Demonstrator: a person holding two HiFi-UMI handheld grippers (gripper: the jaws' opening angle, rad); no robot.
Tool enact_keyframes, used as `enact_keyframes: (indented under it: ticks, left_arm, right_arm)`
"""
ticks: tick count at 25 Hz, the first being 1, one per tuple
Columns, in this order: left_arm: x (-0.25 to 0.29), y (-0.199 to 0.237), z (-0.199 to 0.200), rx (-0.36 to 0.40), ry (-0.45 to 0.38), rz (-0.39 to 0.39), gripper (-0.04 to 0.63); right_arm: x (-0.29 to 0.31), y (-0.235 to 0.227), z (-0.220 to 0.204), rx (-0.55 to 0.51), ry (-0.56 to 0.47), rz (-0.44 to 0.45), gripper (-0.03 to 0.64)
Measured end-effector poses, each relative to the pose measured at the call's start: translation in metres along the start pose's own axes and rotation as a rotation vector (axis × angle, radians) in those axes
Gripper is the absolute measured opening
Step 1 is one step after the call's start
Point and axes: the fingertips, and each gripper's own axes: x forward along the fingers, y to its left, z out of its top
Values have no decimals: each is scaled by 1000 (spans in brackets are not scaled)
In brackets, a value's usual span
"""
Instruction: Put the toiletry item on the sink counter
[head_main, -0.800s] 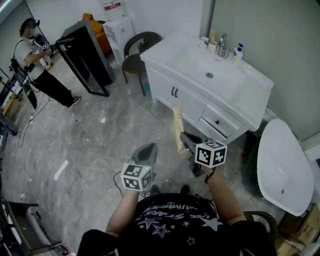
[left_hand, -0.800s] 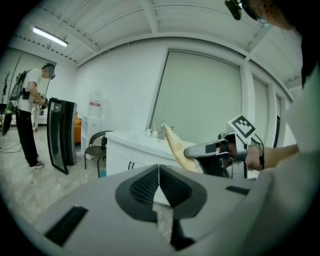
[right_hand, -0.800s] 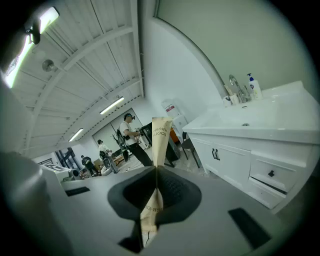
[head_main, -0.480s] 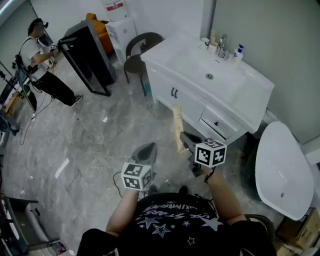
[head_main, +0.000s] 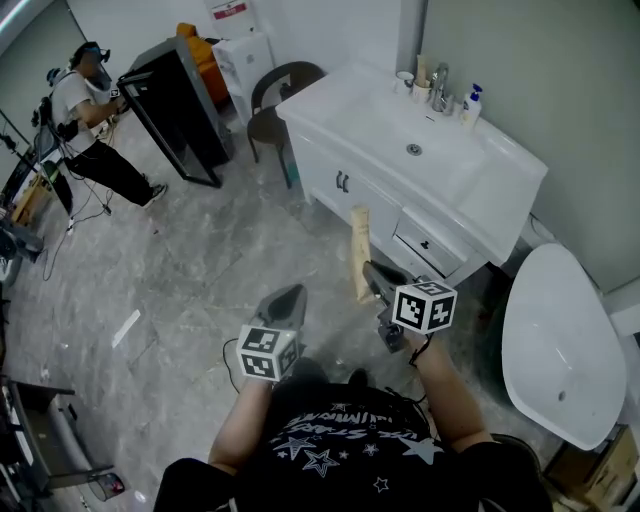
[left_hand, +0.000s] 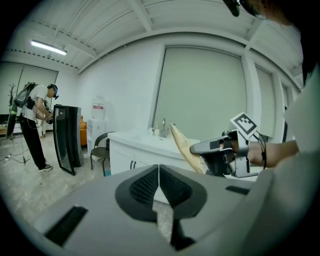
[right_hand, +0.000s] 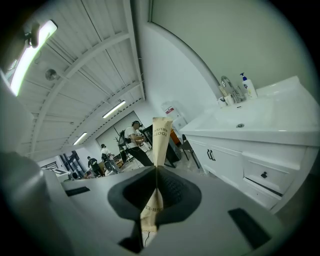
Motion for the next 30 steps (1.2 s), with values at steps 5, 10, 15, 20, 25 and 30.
enact_keyframes:
  ticks: [5,10,15,20,25,30]
  left_arm:
    - [0,0,-6,-19,10,14,18]
    - [20,8,-5,-34,31,-9,18]
    - [57,22,4,-27,26,-48,18]
    - [93,64,18,-63,38,-64,18]
    - [132,116,37,-83,38,-69,20]
    - [165,166,58,-75,48,-83,18]
  right_arm:
    - [-3,-12,-5,24,6,-6,23]
    - [9,-24,-7,30,33,-31,23]
    - [31,-50,9,42,25,-73,23]
    - [77,-60,32,15,37,-77,23]
    - [137,-77,50,15,61,-94,23]
    - [194,-85,73,4,82,-115,23]
